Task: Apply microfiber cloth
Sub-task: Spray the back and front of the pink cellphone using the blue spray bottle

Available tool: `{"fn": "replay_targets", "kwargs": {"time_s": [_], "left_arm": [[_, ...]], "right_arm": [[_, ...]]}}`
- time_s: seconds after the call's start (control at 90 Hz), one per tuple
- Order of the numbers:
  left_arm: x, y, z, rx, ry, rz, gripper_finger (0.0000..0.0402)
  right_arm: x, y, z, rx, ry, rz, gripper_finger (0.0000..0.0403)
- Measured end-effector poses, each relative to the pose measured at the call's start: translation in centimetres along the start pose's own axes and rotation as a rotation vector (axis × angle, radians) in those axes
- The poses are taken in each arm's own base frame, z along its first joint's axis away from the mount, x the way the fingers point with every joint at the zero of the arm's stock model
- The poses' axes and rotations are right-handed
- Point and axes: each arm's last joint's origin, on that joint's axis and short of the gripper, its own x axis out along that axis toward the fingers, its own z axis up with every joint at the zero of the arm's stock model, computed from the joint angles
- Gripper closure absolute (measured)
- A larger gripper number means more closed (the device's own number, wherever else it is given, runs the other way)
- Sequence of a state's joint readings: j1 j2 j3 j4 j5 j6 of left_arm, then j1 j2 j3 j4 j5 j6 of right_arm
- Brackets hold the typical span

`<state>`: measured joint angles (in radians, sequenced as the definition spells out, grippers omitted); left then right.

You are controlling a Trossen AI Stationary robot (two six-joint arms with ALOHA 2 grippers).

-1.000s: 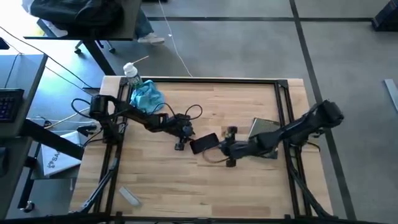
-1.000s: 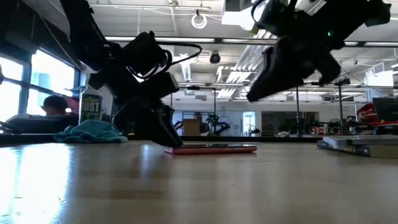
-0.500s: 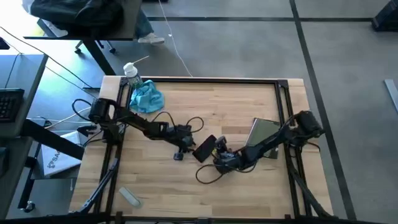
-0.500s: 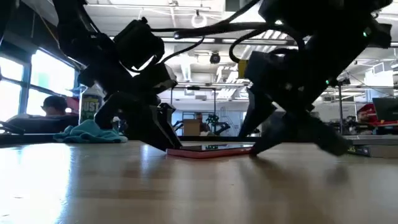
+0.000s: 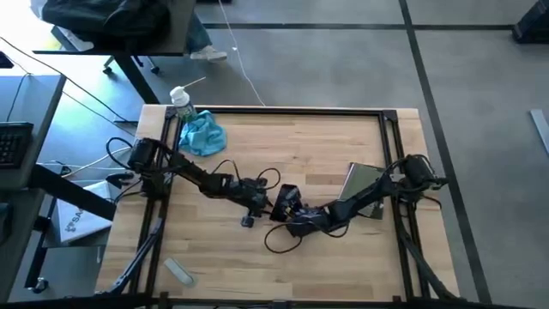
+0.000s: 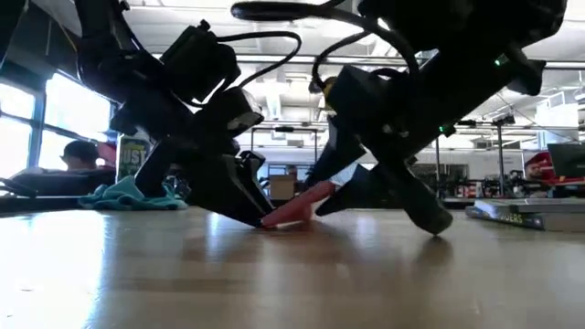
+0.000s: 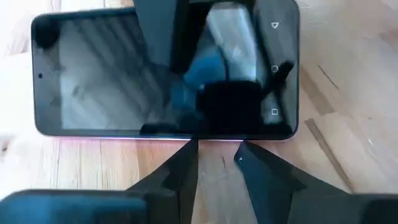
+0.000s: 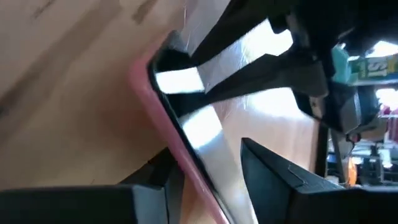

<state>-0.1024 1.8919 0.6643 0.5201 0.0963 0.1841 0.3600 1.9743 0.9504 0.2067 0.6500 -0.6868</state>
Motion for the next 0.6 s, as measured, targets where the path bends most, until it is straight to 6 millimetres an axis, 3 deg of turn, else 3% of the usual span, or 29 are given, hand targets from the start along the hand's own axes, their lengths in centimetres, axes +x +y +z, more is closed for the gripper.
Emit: {"fn": "replay_targets", "kwargs": {"time_s": [0.267, 0.389, 0.489, 0.6], "left_arm": [[-0.2, 0.1, 0.7, -0.047, -0.064, 0.011, 0.0308], [-1.5, 0.3, 1.6, -0.046, -0.053, 0.07, 0.031], [-3.3, 0.5, 2.6, -0.01, -0.013, 0.162, 0.0319], [-6.0, 0.4, 3.9, 0.043, 0.001, 0.231, 0.0336]], "right_arm": [[0.3, -0.3, -0.2, 0.021, -0.008, 0.006, 0.0355], [-0.1, -0.7, -0.2, -0.013, 0.044, -0.073, 0.0393], [-1.3, -2.2, -0.1, -0.035, 0.072, -0.14, 0.0394], [-3.7, -5.4, -0.3, 0.016, 0.067, -0.182, 0.0396]]}}
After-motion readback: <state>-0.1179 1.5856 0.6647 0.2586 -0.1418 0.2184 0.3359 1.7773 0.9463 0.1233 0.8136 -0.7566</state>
